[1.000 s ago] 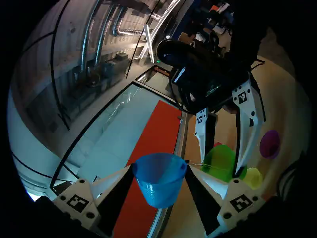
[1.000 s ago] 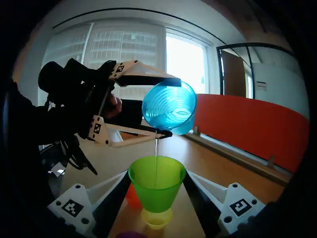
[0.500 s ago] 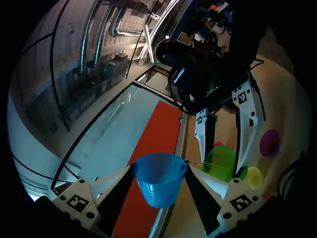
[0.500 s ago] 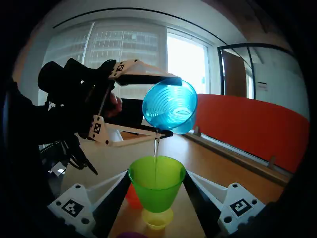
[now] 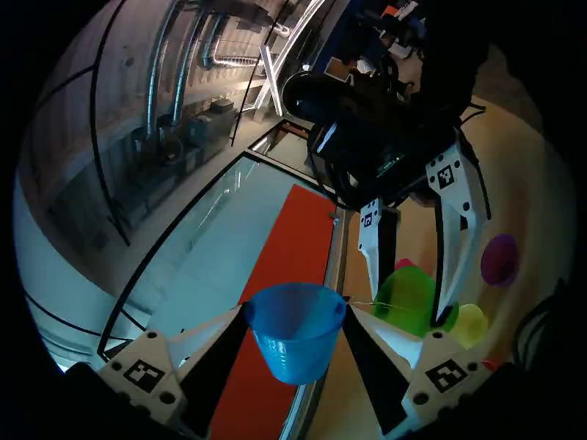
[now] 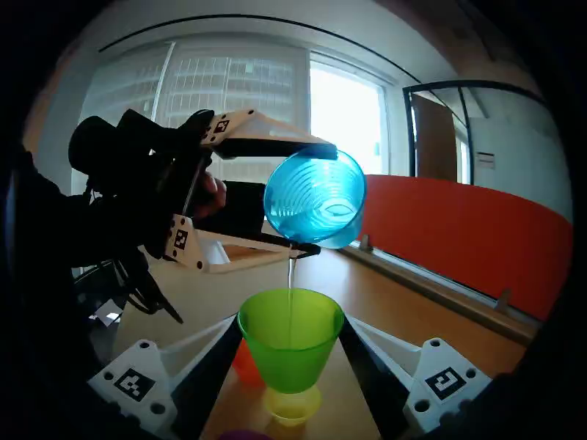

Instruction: Pour water

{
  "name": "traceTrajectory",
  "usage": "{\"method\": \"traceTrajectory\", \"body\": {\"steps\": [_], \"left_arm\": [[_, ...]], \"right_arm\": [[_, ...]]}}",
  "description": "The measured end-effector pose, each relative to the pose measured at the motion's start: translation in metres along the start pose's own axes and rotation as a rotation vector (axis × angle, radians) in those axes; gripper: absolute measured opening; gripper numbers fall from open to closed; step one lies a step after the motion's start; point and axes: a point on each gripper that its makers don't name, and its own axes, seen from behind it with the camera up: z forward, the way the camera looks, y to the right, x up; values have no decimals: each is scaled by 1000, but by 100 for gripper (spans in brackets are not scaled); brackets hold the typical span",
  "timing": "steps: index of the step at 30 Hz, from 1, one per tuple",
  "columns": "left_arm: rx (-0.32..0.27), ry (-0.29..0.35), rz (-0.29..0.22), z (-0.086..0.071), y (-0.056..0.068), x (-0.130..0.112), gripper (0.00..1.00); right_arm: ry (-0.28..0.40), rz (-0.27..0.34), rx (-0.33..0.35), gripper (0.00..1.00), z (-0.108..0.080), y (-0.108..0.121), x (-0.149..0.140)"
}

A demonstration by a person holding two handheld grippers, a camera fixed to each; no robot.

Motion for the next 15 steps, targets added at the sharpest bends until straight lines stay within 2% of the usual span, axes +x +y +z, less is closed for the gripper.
{"method": "traceTrajectory", "body": {"steps": [15], "left_arm": [[-2, -5, 25, -2, -2, 2, 88]], "right_arm": [[1, -4, 0, 93, 1, -2, 0]]}}
